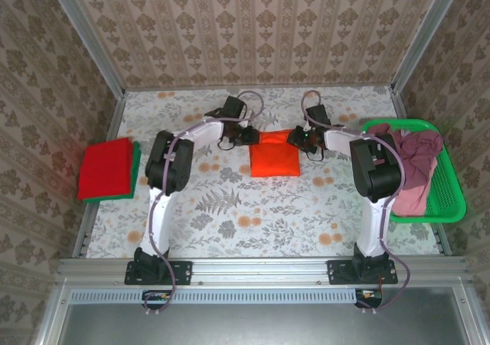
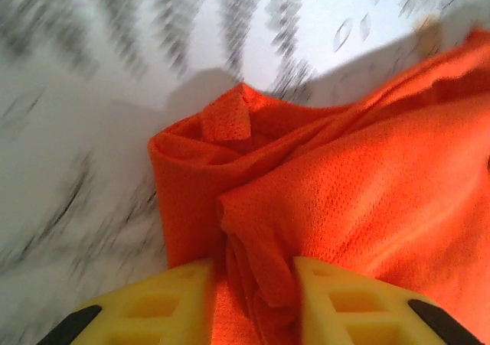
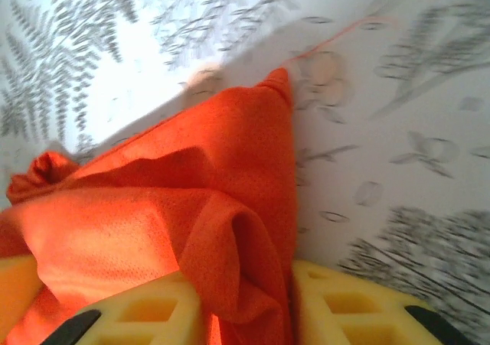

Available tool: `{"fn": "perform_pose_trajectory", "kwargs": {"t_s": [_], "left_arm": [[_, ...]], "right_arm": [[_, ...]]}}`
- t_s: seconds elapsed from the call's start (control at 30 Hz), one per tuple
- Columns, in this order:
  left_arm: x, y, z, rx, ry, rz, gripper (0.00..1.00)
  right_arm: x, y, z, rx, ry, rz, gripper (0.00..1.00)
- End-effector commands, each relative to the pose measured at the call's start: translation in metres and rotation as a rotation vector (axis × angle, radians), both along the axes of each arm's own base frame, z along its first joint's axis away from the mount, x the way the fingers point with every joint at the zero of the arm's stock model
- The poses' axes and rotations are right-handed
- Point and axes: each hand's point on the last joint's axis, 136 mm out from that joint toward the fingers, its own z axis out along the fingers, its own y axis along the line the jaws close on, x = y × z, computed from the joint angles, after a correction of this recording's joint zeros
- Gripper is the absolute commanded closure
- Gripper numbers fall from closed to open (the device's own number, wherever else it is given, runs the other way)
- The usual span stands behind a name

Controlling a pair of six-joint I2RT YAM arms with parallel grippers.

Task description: Fold and stack the t-shirts

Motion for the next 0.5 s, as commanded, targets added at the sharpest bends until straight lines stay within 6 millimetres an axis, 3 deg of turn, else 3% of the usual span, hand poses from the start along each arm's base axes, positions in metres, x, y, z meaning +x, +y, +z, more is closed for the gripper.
{"fn": "perform_pose_trajectory", "kwargs": {"t_s": [0.0,0.2,0.3,0.47], "left_arm": [[0.007,0.017,0.030,-0.053,-0.083,0.127,0.59],[-0.007,0.042,0.040,-0.119,-0.097,0.224,0.36],[-0.025,0.040,0.042,-0.169,-0.074,0.242,0.28],[-0.056,0.021,0.040,-0.279,-0.026,0.264,0.24]], "right_arm": [[0.001,0.026,0.004,0.045,-0.005,0.136,0.71],[0.000,0.027,0.009,0.062,-0.010,0.114,0.70],[-0.009,0.023,0.016,0.052,-0.032,0.121,0.51],[-0.030,0.019,0.019,0.041,-0.039,0.146,0.46]]}}
